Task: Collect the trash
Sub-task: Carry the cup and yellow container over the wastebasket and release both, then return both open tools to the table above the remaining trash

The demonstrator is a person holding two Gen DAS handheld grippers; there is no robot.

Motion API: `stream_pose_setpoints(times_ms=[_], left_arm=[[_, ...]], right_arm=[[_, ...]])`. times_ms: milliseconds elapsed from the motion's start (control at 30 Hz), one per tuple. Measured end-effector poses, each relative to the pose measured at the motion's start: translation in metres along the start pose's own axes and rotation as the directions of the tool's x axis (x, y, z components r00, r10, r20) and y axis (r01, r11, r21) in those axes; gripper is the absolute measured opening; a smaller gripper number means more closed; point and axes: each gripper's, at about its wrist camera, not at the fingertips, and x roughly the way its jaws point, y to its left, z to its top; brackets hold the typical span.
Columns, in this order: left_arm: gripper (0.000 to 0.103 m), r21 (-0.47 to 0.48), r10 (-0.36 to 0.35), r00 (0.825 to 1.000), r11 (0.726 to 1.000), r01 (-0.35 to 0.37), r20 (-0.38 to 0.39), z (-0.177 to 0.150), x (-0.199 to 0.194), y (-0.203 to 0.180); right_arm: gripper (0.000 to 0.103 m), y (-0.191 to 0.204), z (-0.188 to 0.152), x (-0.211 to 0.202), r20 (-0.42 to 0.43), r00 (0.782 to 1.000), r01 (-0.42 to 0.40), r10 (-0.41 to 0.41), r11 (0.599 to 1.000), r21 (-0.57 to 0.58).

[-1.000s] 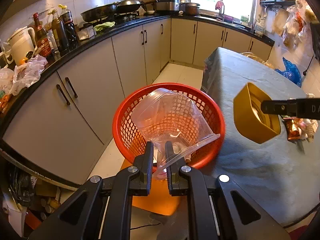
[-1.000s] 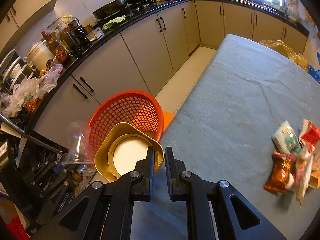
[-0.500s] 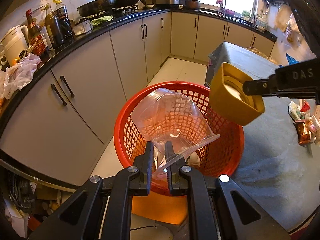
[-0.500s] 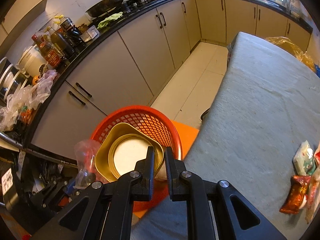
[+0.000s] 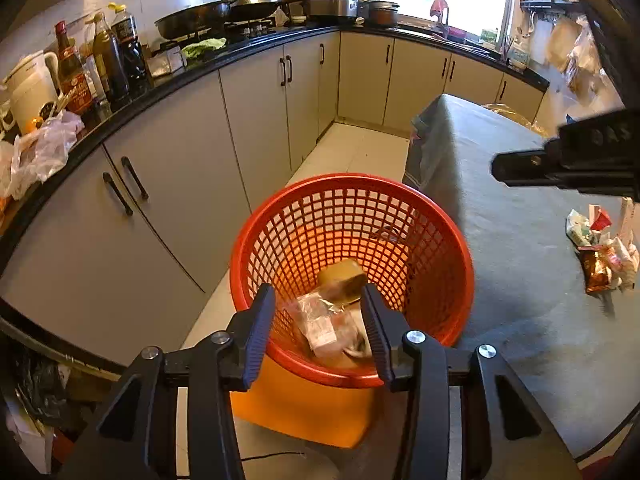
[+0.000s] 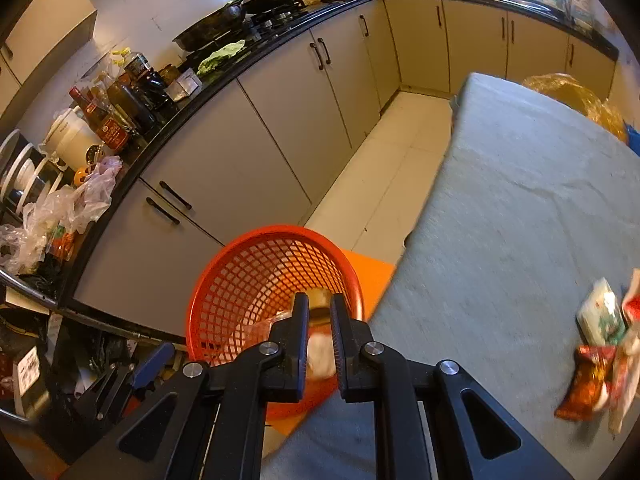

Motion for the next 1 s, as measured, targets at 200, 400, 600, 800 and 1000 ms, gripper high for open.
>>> stream_pose_setpoints(times_ms=[200, 400, 600, 800, 1000], left_arm=[[0.045, 0.002, -0.018, 1.0, 1.0, 0.018, 0.011, -0.007, -0.012, -0.014], [0.048, 0.027, -0.019, 0.999, 0.999, 0.018, 0.043, -0.01, -0.033, -0.036], [0.056, 0.072, -0.027, 0.997, 0.997, 0.022, 0.07, -0.025, -0.061, -0.066], [0.056, 0.039, 0.0, 0.998, 0.999, -0.003, 0.066, -0.046, -0.077, -0.08], [0.056, -0.017, 0.07, 0.996, 0.997, -0.069, 0.05, -0.064, -0.084, -0.083]], right_arm=[[0.013, -0.017, -0.024, -0.029, 0.01, 1.0, 0.006, -0.006, 1.0, 0.011], [0.02, -0.04, -0.051, -0.06, 0.007, 0.999, 0.051, -0.051, 0.998, -0.026], [0.021, -0.059, -0.064, -0.069, -0.043, 0.997, 0.068, -0.07, 0.996, -0.048], [0.021, -0.042, -0.065, -0.061, -0.072, 0.996, 0.038, -0.049, 0.988, -0.152], [0.024, -0.034, -0.057, -0.046, -0.083, 0.995, 0.039, -0.057, 0.977, -0.208]])
